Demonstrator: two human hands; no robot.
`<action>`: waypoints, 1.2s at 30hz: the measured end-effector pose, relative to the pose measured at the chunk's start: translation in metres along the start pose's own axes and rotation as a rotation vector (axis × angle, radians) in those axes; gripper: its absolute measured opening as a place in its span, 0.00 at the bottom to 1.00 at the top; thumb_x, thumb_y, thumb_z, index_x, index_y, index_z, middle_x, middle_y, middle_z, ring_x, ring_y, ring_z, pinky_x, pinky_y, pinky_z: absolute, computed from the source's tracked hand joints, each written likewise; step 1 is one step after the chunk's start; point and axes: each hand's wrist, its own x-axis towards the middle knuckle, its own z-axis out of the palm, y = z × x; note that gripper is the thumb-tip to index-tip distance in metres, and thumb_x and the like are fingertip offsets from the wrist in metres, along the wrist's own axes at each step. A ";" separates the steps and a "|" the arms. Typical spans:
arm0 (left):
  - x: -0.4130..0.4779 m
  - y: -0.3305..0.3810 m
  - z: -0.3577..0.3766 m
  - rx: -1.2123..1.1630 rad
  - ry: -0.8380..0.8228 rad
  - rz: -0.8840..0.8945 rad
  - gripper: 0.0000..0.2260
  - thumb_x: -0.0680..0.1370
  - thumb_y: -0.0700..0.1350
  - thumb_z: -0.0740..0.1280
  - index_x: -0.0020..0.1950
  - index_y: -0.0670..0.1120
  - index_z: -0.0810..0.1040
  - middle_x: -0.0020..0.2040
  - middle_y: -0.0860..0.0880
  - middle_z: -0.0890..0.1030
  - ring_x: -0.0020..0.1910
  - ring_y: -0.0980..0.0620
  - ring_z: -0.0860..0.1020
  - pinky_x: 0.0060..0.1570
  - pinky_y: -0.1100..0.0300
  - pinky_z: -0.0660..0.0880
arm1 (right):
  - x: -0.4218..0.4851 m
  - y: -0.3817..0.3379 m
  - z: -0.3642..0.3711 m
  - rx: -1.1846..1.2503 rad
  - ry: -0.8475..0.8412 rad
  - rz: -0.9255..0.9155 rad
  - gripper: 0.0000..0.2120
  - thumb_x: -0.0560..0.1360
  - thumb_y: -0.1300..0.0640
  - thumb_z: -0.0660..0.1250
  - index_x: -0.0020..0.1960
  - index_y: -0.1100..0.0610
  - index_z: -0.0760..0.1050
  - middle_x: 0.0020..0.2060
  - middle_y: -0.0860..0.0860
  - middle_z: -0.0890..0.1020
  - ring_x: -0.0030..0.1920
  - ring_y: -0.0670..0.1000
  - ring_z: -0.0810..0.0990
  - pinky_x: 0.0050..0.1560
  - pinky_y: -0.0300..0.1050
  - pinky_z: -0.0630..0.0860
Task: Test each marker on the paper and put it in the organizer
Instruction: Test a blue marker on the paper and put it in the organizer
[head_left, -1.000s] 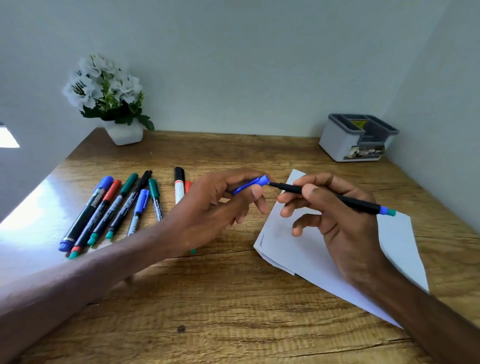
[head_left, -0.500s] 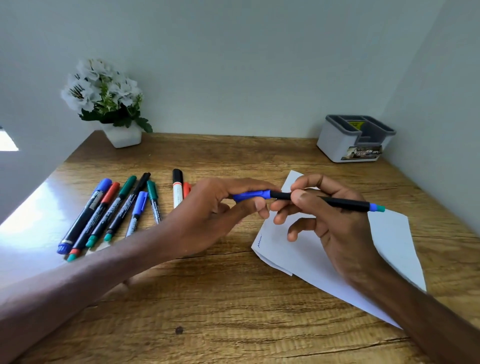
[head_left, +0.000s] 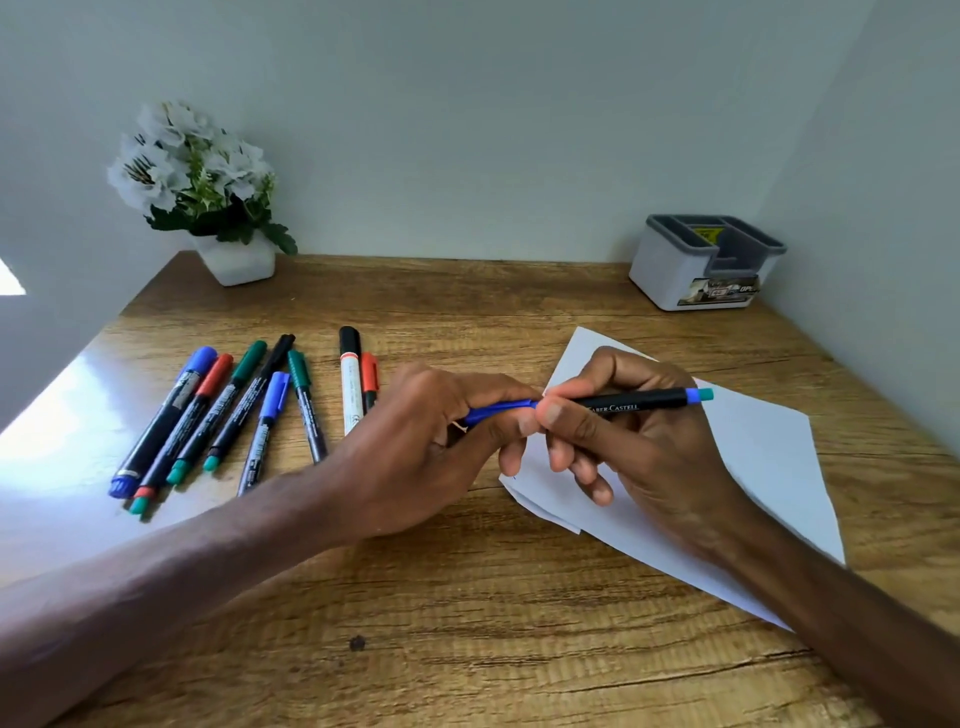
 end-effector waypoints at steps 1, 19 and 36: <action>0.000 0.001 0.000 0.003 -0.002 0.011 0.13 0.84 0.49 0.63 0.46 0.46 0.83 0.36 0.50 0.81 0.30 0.49 0.75 0.30 0.65 0.67 | 0.000 0.000 -0.001 0.002 -0.005 -0.005 0.03 0.72 0.64 0.72 0.43 0.64 0.79 0.28 0.60 0.81 0.21 0.52 0.75 0.22 0.37 0.70; 0.006 -0.014 -0.015 0.048 0.348 -0.086 0.08 0.76 0.54 0.74 0.54 0.56 0.84 0.42 0.51 0.84 0.34 0.52 0.78 0.34 0.55 0.77 | 0.008 0.000 -0.020 -0.522 0.126 -0.098 0.08 0.74 0.60 0.77 0.52 0.53 0.87 0.44 0.43 0.89 0.45 0.45 0.86 0.41 0.40 0.81; 0.105 -0.002 0.012 0.440 -0.188 -0.148 0.14 0.78 0.55 0.71 0.63 0.61 0.76 0.58 0.65 0.74 0.54 0.65 0.72 0.47 0.71 0.69 | 0.095 -0.042 -0.127 -0.574 0.453 -0.150 0.33 0.74 0.64 0.77 0.73 0.51 0.67 0.49 0.50 0.88 0.46 0.46 0.88 0.52 0.51 0.85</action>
